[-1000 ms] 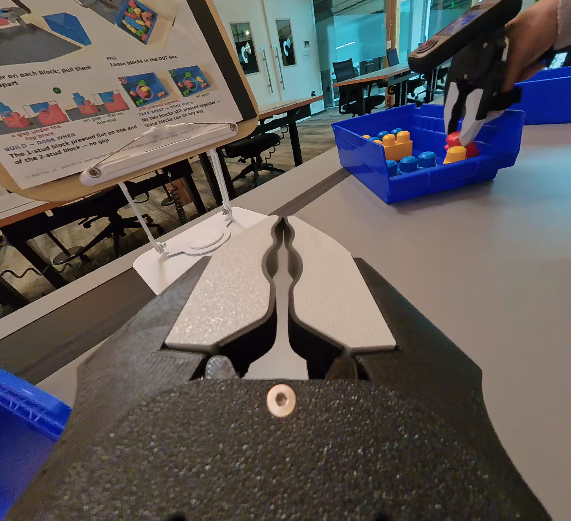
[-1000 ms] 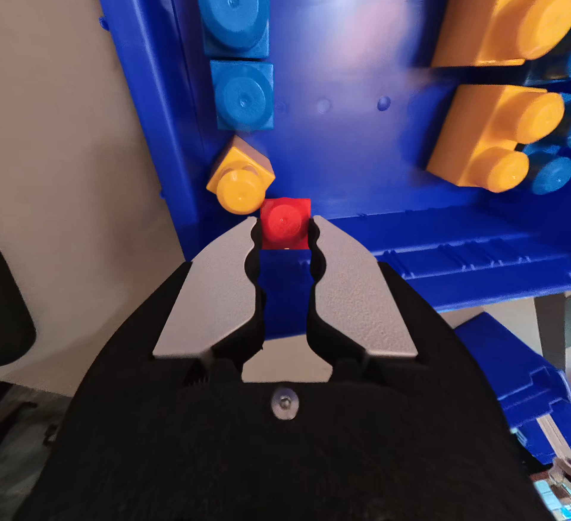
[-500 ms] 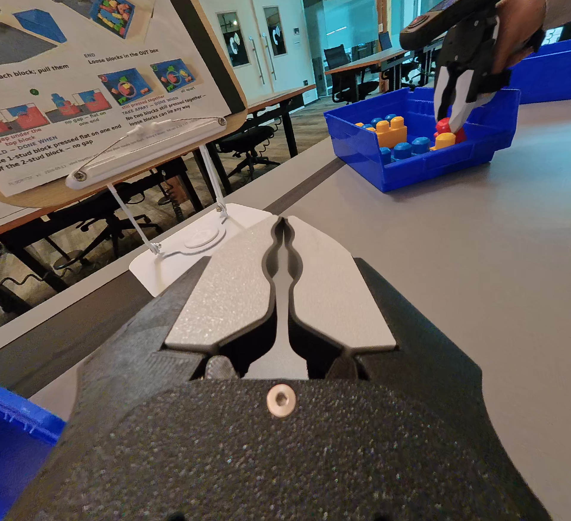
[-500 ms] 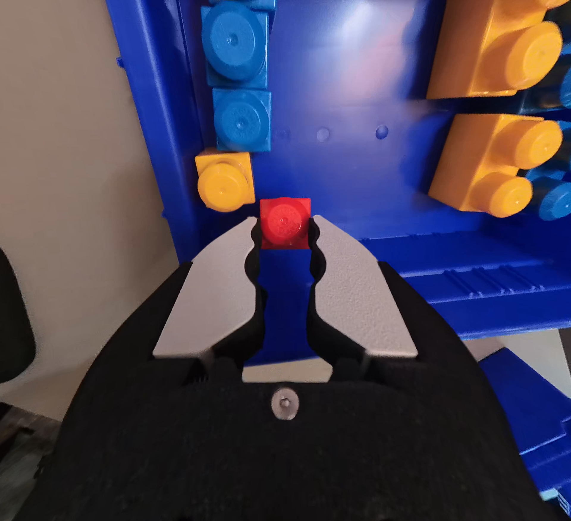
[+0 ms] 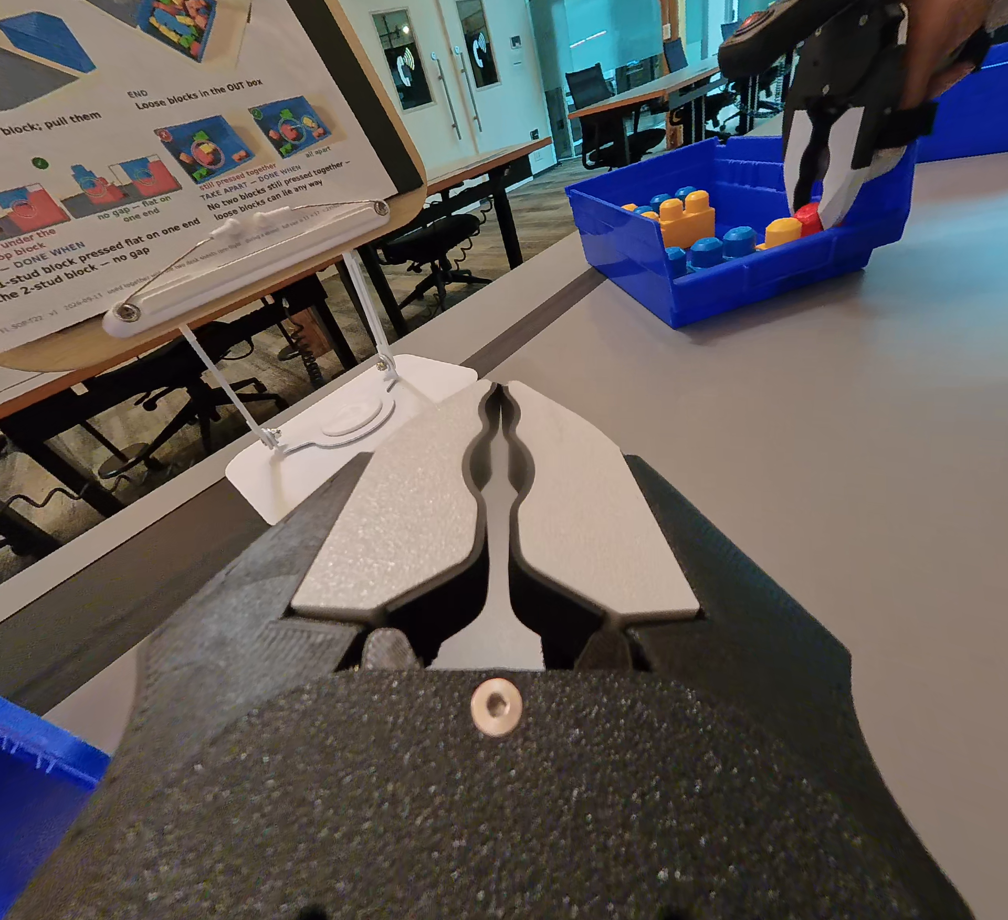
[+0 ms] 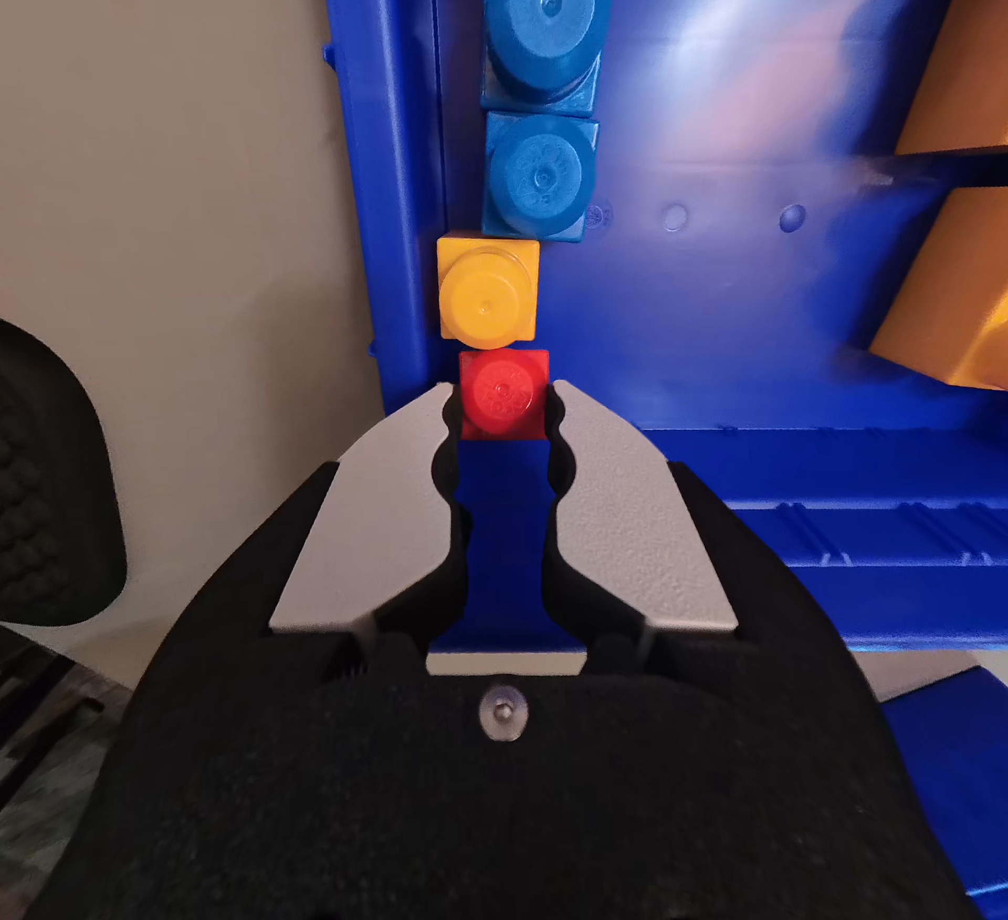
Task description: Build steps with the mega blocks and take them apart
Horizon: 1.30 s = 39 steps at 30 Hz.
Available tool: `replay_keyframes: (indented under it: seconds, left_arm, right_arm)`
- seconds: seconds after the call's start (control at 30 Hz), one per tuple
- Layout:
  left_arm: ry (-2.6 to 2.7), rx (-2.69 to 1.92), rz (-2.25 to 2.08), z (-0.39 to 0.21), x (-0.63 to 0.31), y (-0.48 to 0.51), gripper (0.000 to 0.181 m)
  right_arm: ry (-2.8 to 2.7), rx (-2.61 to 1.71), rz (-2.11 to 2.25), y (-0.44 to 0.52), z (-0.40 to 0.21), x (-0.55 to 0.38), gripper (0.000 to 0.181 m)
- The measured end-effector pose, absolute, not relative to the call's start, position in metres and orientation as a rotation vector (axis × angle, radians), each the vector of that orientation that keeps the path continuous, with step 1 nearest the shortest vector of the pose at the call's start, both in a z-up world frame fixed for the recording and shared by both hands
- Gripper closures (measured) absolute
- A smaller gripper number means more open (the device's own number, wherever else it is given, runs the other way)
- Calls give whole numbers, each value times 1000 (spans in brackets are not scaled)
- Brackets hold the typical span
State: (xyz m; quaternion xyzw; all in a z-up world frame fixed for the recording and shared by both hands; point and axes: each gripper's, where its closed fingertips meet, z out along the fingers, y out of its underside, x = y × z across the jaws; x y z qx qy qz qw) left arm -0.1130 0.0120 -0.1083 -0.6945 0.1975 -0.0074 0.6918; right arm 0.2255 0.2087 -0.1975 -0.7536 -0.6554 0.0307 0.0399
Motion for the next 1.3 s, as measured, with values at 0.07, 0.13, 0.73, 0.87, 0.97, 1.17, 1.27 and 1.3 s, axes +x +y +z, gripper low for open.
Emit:
replay_keyframes:
  seconds: [0.07,0.13,0.73,0.87,0.97,1.17,1.27,1.3]
  left_arm:
    - [443,-1554,-17,-109,-113,12,181]
    - [444,-1554,-17,-109,-113,12,181]
    - [450,-1548,-20,-107,-111,11,181]
    - [451,-1548,-22,-107,-111,11,181]
    - [456,-1549,-24,-107,-109,12,181]
    - [467,-1549,-15,-107,-108,12,181]
    - [466,-1549,-18,-107,-108,12,181]
    - [466,-1548,-19,-107,-108,12,181]
  right_arm:
    - [-2008,-2312,86,208,-198,226,151]
    - [-2024,-2311,84,206,-197,226,150]
    - [-2194,-2368,-324,209,-197,242,152]
    - [-2048,-2492,-234,210,-196,239,152]
    - [-1853,-2631,-131,213,-193,234,152]
    - [-1744,-2745,-89,215,-192,233,152]
    - [-1794,-2724,-113,213,-192,233,152]
    - [-1823,-2706,-116,212,-192,234,152]
